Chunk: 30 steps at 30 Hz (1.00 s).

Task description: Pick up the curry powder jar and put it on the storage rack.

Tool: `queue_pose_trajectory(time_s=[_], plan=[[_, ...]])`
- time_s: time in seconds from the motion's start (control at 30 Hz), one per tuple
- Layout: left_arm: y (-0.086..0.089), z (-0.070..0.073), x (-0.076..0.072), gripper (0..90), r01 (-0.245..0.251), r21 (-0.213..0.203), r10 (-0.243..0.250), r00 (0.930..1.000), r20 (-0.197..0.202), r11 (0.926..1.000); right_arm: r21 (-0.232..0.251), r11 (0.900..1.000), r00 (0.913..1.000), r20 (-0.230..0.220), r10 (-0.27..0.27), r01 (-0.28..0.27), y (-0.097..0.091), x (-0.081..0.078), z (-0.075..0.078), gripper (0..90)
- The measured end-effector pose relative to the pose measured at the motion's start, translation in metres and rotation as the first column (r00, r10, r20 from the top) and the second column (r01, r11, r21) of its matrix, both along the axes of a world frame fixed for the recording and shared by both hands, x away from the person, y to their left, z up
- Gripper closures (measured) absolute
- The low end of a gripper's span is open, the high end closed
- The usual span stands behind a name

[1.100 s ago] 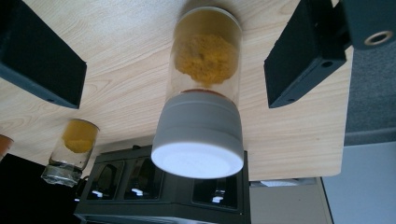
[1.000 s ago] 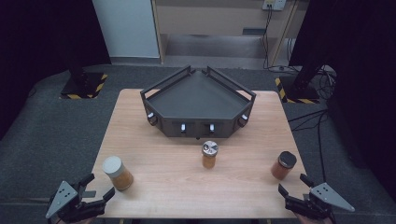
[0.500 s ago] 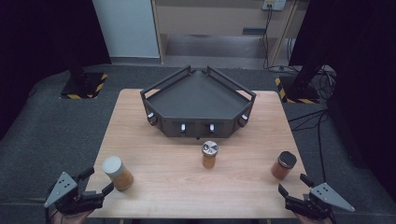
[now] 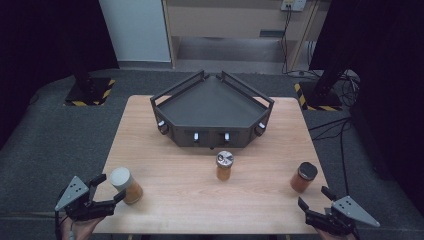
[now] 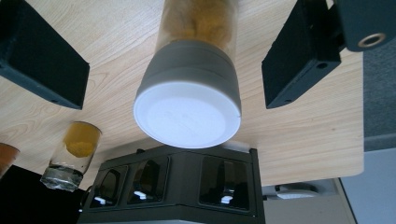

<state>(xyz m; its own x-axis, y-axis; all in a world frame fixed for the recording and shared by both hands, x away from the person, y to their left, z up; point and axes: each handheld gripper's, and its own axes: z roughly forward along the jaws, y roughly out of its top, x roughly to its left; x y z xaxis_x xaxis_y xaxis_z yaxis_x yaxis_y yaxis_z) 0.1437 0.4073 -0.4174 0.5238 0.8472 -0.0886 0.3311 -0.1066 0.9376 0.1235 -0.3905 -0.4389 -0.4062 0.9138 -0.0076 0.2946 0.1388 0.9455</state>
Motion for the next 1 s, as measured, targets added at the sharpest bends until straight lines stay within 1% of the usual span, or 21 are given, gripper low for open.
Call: queue_pose_trajectory(time_s=[0.1,0.3,0.4,0.5,0.67,0.7,0.77,0.83,0.9,1.0], plan=[[-0.001,0.001,0.008,7.7,0.012,0.009,-0.012,0.9998,-0.013,0.9999,0.0,1.0,1.0,-0.001,-0.001,0.001,0.0,0.0,0.0,9.4],[-0.003,0.001,0.015,9.8,0.022,0.013,-0.021,0.9996,-0.021,0.9997,0.001,1.0,1.0,0.001,0.001,-0.001,0.0,0.0,0.0,9.4],[-0.004,0.0,0.019,12.4,0.024,0.017,-0.024,0.9995,-0.021,0.9996,0.002,1.0,1.0,0.001,0.0,0.0,0.0,-0.001,0.0,9.4],[-0.005,-0.003,0.024,16.0,0.023,0.031,-0.023,0.9996,-0.018,0.9993,0.002,1.0,1.0,0.001,-0.001,0.001,0.0,-0.001,0.0,9.4],[-0.005,-0.005,0.027,20.1,0.022,0.034,-0.021,0.9996,-0.018,0.9992,0.001,1.0,1.0,0.0,-0.001,0.001,0.0,-0.001,0.0,9.4],[-0.006,-0.007,0.027,21.3,0.02,0.028,-0.019,0.9997,-0.016,0.9994,0.001,1.0,1.0,0.001,-0.002,0.002,0.0,-0.001,0.0,9.4],[-0.008,-0.007,0.027,23.9,0.024,0.035,-0.023,0.9997,-0.007,0.9991,0.001,1.0,1.0,0.001,-0.002,0.002,0.0,-0.001,0.0,9.4],[-0.009,-0.008,0.026,26.9,0.022,0.032,-0.022,0.9997,0.005,0.9992,-0.001,1.0,1.0,0.001,-0.001,0.001,0.0,-0.001,0.0,9.4],[-0.01,-0.007,0.026,30.9,0.011,0.036,-0.012,0.9999,0.009,0.9993,-0.002,1.0,1.0,0.001,0.0,0.0,0.0,-0.001,0.0,9.4],[-0.01,-0.007,0.028,32.1,0.011,0.035,-0.011,0.9999,0.009,0.9993,0.0,1.0,1.0,0.002,-0.002,0.002,0.0,-0.001,0.0,9.4]])
